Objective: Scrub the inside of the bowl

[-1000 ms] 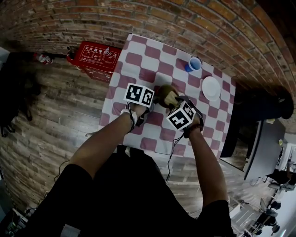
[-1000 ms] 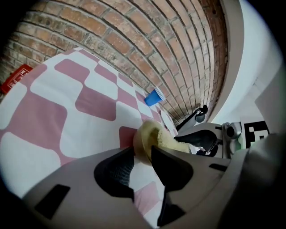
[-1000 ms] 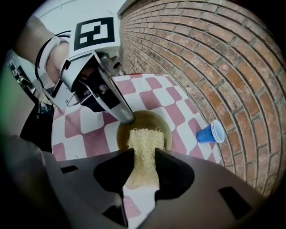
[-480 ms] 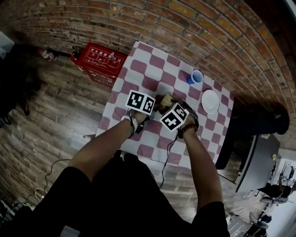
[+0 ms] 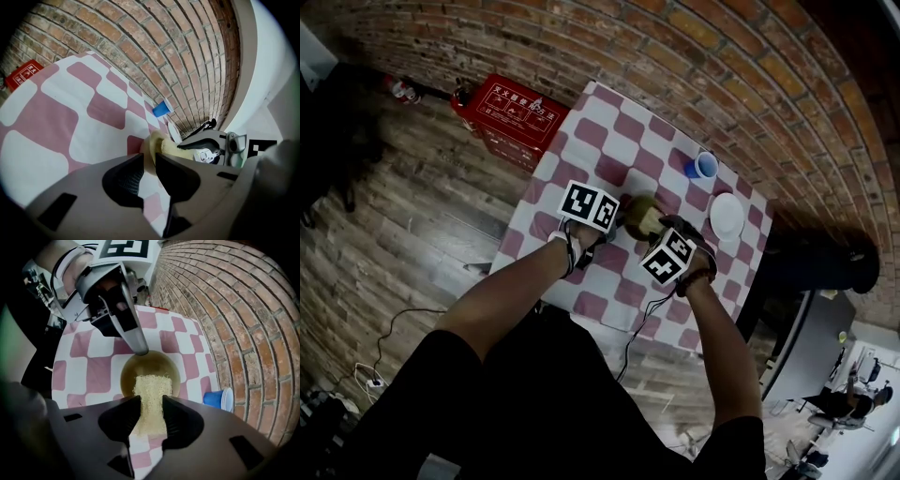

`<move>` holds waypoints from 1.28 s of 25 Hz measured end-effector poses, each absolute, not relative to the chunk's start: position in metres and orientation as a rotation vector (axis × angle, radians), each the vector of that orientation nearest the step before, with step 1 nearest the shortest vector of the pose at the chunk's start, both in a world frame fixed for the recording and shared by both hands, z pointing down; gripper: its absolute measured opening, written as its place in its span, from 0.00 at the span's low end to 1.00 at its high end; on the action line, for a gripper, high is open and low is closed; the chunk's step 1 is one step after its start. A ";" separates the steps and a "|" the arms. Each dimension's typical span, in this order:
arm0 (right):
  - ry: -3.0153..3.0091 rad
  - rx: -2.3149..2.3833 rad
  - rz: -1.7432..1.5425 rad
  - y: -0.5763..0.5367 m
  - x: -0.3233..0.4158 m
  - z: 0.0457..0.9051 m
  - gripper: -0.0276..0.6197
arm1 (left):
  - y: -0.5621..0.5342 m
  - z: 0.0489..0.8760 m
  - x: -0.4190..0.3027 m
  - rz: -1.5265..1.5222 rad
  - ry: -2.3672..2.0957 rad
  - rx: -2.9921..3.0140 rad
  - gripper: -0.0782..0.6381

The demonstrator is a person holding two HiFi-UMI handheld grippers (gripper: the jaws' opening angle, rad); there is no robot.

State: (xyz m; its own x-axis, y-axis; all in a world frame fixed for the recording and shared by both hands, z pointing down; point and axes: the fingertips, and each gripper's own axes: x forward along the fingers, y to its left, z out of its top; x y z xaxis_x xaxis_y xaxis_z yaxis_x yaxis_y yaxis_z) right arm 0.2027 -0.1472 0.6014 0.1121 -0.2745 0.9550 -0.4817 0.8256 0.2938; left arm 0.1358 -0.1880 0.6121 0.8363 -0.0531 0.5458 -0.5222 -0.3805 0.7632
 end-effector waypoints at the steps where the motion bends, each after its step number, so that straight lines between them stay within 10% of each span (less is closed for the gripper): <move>1: -1.493 0.634 0.169 -0.144 0.197 0.602 0.28 | -0.188 0.612 0.136 0.530 -0.429 1.913 0.23; 32: -1.559 0.708 0.238 -0.143 0.172 0.600 0.28 | -0.184 0.608 0.124 0.506 -0.445 1.906 0.23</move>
